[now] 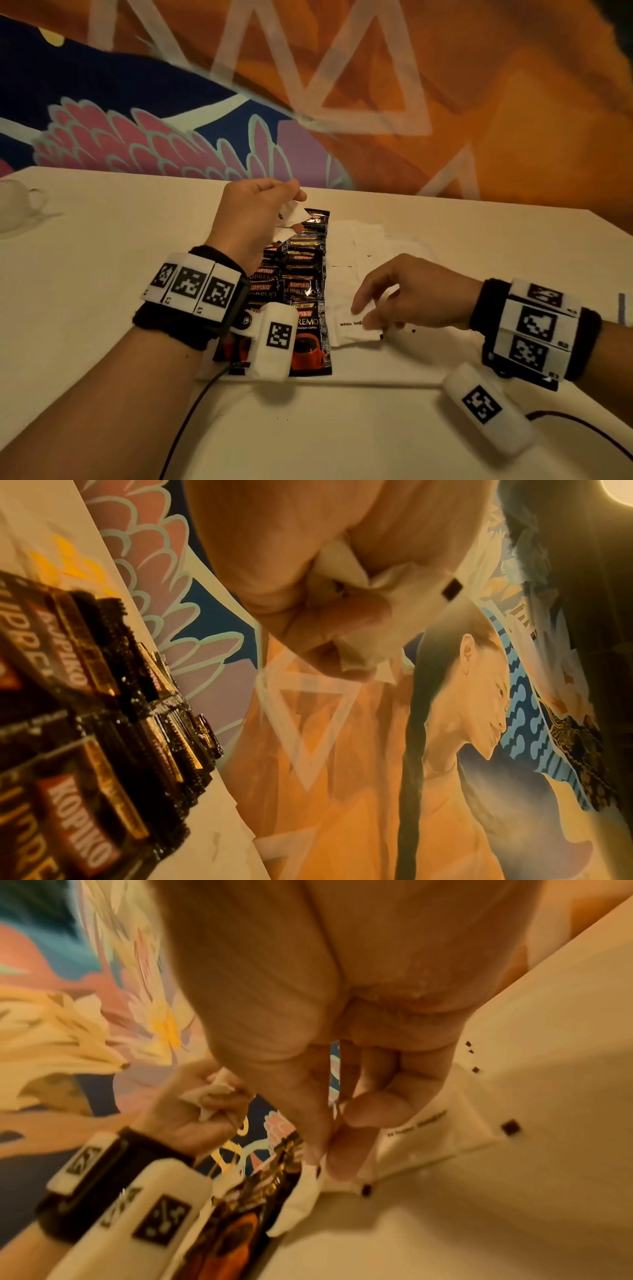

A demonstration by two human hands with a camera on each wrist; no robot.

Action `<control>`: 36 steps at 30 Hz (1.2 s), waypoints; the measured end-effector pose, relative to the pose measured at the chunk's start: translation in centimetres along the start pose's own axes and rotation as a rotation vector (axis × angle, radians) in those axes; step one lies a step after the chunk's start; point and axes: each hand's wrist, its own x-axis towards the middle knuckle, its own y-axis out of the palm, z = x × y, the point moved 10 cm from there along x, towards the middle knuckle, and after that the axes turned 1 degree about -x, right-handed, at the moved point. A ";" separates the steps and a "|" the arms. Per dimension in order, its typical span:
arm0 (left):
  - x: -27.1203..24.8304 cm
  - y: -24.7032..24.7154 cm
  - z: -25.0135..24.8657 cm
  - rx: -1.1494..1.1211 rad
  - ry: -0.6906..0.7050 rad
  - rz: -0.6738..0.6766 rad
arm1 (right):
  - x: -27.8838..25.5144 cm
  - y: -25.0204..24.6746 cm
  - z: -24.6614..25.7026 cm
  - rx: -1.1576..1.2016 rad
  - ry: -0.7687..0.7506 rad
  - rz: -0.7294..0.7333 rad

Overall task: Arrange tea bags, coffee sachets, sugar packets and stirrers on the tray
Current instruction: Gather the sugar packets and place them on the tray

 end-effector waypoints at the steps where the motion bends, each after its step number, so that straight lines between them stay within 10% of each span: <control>1: 0.0 0.0 0.0 0.002 0.001 0.001 | 0.1 0.4 0.0 -0.045 0.008 0.004; 17: -0.7 0.7 0.1 0.019 -0.081 0.092 | -0.3 -1.2 2.2 -0.380 -0.060 -0.049; 24: -2.3 4.0 0.1 0.253 0.013 0.393 | -1.4 -8.7 5.2 0.159 -0.224 -0.527; 28: -2.9 5.0 0.0 0.226 0.014 0.469 | -0.8 -7.8 5.4 0.356 -0.248 -0.491; 36: -1.1 2.2 0.4 0.134 -0.061 0.114 | -1.0 -7.5 4.6 0.445 -0.287 -0.424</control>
